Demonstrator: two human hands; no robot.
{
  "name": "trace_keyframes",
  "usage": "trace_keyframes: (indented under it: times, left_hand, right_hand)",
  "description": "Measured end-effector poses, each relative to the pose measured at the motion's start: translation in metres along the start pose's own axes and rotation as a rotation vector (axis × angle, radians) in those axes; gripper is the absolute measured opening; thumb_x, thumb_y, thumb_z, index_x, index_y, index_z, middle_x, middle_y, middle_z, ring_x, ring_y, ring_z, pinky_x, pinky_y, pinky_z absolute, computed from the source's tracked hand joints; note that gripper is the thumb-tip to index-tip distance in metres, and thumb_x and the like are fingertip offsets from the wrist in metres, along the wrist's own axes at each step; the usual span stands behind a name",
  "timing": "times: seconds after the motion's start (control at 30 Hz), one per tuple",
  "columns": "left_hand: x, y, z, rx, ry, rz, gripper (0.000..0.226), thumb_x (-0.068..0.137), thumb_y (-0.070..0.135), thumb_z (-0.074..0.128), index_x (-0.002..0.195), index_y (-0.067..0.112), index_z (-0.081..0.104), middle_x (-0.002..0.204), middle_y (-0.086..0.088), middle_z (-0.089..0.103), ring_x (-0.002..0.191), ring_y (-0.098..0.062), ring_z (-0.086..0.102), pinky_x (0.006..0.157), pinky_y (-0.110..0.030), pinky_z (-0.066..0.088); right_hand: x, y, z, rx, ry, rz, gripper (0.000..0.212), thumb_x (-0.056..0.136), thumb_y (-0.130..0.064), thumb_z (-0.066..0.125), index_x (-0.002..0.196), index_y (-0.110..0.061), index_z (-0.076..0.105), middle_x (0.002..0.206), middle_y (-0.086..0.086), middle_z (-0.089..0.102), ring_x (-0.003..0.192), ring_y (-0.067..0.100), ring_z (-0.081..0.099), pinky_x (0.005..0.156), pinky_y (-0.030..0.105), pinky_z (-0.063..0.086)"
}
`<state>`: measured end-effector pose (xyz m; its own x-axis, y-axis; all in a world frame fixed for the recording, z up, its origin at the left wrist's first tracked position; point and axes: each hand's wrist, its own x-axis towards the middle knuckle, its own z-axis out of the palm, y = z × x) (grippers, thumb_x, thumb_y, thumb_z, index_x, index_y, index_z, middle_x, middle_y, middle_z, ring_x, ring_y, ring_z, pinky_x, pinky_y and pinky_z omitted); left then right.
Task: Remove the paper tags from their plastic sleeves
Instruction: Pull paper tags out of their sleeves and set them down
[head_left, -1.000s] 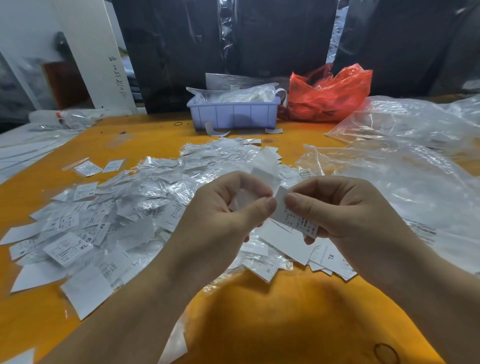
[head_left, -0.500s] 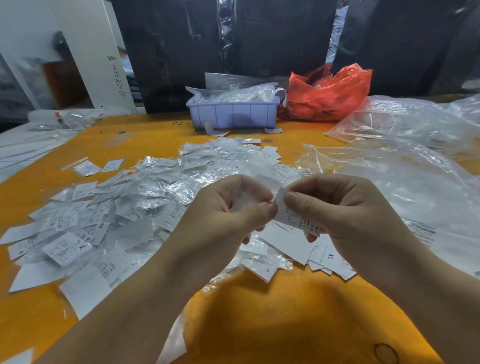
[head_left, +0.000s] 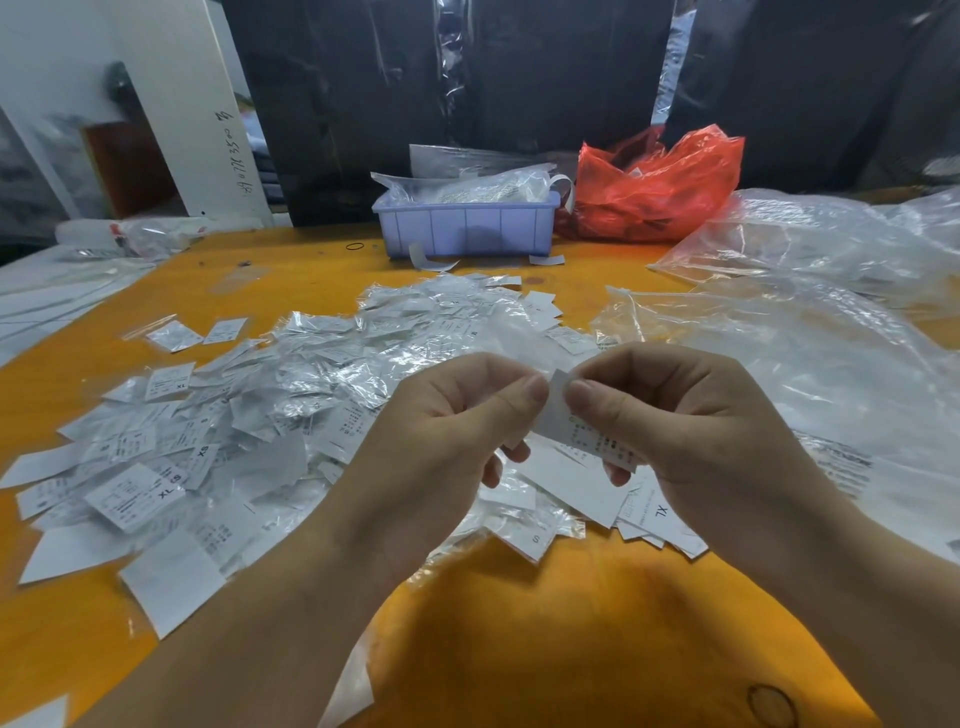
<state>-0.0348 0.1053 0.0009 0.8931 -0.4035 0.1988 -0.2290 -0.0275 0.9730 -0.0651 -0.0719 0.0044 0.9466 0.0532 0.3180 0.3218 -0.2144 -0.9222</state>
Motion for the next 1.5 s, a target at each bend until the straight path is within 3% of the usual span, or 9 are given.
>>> trace_keyframes:
  times: [0.4,0.63,0.8,0.9,0.97,1.1,1.2,1.3,1.5]
  left_hand:
    - [0.000,0.000,0.001,0.055,0.001,0.015,0.015,0.078,0.037,0.067,0.083,0.026,0.075,0.072,0.005,0.069,0.064,-0.005,0.059,0.054,-0.020,0.047]
    - [0.000,0.000,-0.001,0.024,0.114,-0.001,0.009,0.086,0.025,0.070,0.080,0.021,0.075,0.068,0.004,0.068,0.060,-0.006,0.057,0.051,-0.019,0.046]
    - [0.000,0.002,-0.002,0.027,0.136,-0.010,0.015,0.090,0.022,0.064,0.080,0.019,0.075,0.068,0.005,0.067,0.059,-0.005,0.055,0.051,-0.018,0.045]
    - [0.000,0.003,-0.001,0.008,0.125,-0.016,0.016,0.082,0.031,0.065,0.082,0.020,0.076,0.069,0.005,0.068,0.060,-0.004,0.056,0.052,-0.017,0.046]
    - [-0.001,0.003,0.000,-0.001,0.120,-0.017,0.020,0.077,0.037,0.065,0.081,0.021,0.076,0.069,0.005,0.067,0.060,-0.004,0.057,0.052,-0.017,0.046]
    - [-0.001,0.003,0.000,-0.022,0.133,-0.007,0.019,0.075,0.038,0.066,0.079,0.023,0.075,0.070,0.006,0.067,0.062,-0.005,0.057,0.053,-0.018,0.046]
    - [-0.001,0.003,0.000,-0.032,0.131,-0.001,0.017,0.075,0.038,0.068,0.078,0.023,0.075,0.069,0.005,0.067,0.062,-0.007,0.057,0.052,-0.020,0.046]
    - [-0.001,0.003,0.002,-0.049,0.136,-0.002,0.017,0.073,0.039,0.069,0.075,0.023,0.075,0.068,0.005,0.067,0.061,-0.007,0.057,0.052,-0.019,0.045]
    - [0.000,0.004,0.000,-0.101,0.155,-0.024,0.021,0.070,0.041,0.071,0.076,0.021,0.075,0.066,0.005,0.065,0.060,-0.007,0.057,0.050,-0.019,0.045]
  right_hand:
    - [-0.001,0.001,0.004,0.047,0.094,0.002,0.024,0.077,-0.039,0.063,0.081,-0.016,0.071,0.068,-0.003,0.065,0.052,0.011,0.055,0.049,0.022,0.047]
    - [0.003,-0.002,-0.002,0.068,-0.044,0.109,0.017,0.074,-0.036,0.076,0.071,-0.020,0.074,0.075,0.002,0.070,0.059,0.011,0.057,0.054,0.026,0.048]
    - [0.004,-0.007,-0.006,-0.006,-0.043,0.123,0.010,0.077,-0.025,0.072,0.073,-0.018,0.078,0.069,-0.002,0.071,0.051,0.000,0.053,0.050,0.013,0.040]
    - [0.005,-0.007,-0.009,0.067,-0.024,0.151,0.016,0.067,-0.033,0.071,0.071,-0.020,0.078,0.070,0.009,0.069,0.048,0.010,0.040,0.049,0.025,0.036]
    - [0.006,-0.006,-0.008,0.154,-0.032,0.180,0.015,0.066,-0.031,0.070,0.070,-0.019,0.077,0.061,0.004,0.063,0.046,0.008,0.038,0.047,0.025,0.036]
    - [0.007,-0.003,-0.006,0.309,-0.051,0.238,0.008,0.065,-0.022,0.072,0.067,-0.015,0.074,0.068,0.017,0.059,0.041,0.010,0.040,0.044,0.023,0.039]
    - [0.008,-0.001,-0.007,0.400,-0.078,0.282,0.010,0.066,-0.008,0.079,0.073,-0.011,0.072,0.060,0.013,0.060,0.041,0.014,0.041,0.042,0.024,0.043]
    - [0.008,0.000,-0.006,0.485,-0.095,0.321,0.018,0.067,-0.011,0.067,0.084,-0.006,0.072,0.061,0.014,0.061,0.040,0.014,0.045,0.042,0.025,0.045]
    - [0.009,0.001,-0.004,0.566,-0.146,0.296,0.015,0.072,-0.012,0.067,0.082,-0.012,0.077,0.066,0.016,0.066,0.043,0.015,0.053,0.045,0.027,0.049]
